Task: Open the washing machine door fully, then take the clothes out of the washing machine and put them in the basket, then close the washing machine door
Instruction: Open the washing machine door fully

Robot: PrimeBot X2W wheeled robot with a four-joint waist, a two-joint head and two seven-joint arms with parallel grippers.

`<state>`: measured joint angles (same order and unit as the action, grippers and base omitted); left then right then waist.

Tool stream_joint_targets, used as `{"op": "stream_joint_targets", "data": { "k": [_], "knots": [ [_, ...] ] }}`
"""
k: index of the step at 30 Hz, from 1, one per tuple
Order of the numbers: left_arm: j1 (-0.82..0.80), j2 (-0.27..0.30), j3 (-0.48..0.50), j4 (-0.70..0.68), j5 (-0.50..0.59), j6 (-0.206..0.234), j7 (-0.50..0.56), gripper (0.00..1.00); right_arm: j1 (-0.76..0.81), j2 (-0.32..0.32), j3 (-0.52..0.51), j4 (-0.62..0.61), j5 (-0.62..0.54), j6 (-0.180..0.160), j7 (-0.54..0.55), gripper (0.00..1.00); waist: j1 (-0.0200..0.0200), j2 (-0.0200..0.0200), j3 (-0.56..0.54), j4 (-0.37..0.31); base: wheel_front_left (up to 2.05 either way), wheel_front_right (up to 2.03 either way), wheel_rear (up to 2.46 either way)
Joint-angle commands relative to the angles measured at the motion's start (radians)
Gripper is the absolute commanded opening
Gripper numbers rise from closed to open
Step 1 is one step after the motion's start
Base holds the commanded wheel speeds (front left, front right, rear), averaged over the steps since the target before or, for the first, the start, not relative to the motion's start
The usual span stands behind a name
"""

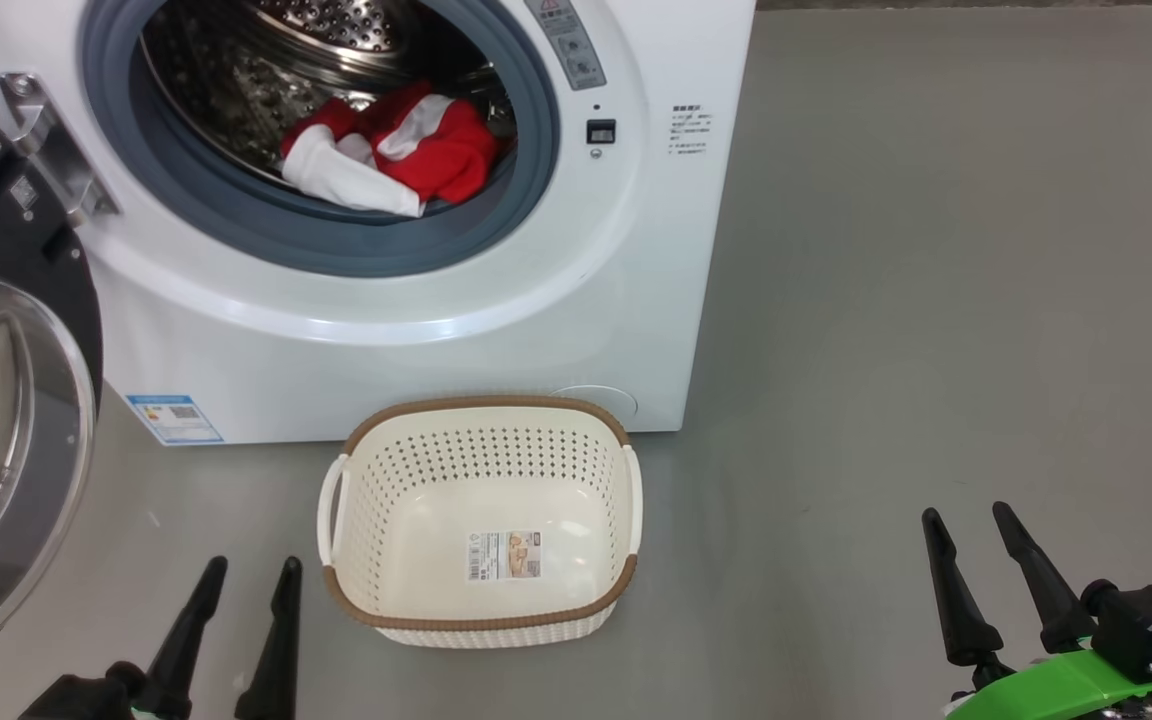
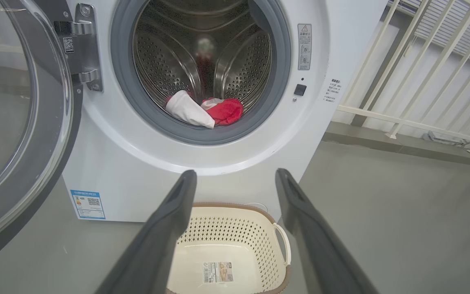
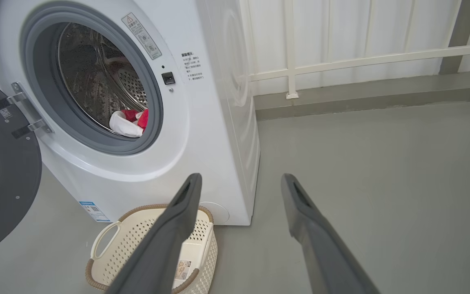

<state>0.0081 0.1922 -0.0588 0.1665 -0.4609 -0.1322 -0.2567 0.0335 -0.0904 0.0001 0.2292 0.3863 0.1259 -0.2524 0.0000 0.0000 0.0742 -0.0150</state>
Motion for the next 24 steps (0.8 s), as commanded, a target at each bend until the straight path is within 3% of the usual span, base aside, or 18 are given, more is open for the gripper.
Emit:
{"op": "stream_joint_targets", "data": {
  "k": [1,24],
  "knots": [
    [-0.01,0.02,0.025,-0.033,-0.008,0.002,-0.005,1.0,-0.005,-0.01,0.013,-0.03,0.013,0.005,-0.009,1.0,0.0,0.0,-0.003,-0.008,0.0,0.0,0.0],
    [-0.027,0.025,0.04,-0.045,-0.01,0.002,-0.005,1.0,-0.003,0.0,-0.011,-0.044,0.002,0.005,-0.009,1.0,0.0,0.0,0.014,-0.002,0.0,0.0,0.0]
  ]
}}
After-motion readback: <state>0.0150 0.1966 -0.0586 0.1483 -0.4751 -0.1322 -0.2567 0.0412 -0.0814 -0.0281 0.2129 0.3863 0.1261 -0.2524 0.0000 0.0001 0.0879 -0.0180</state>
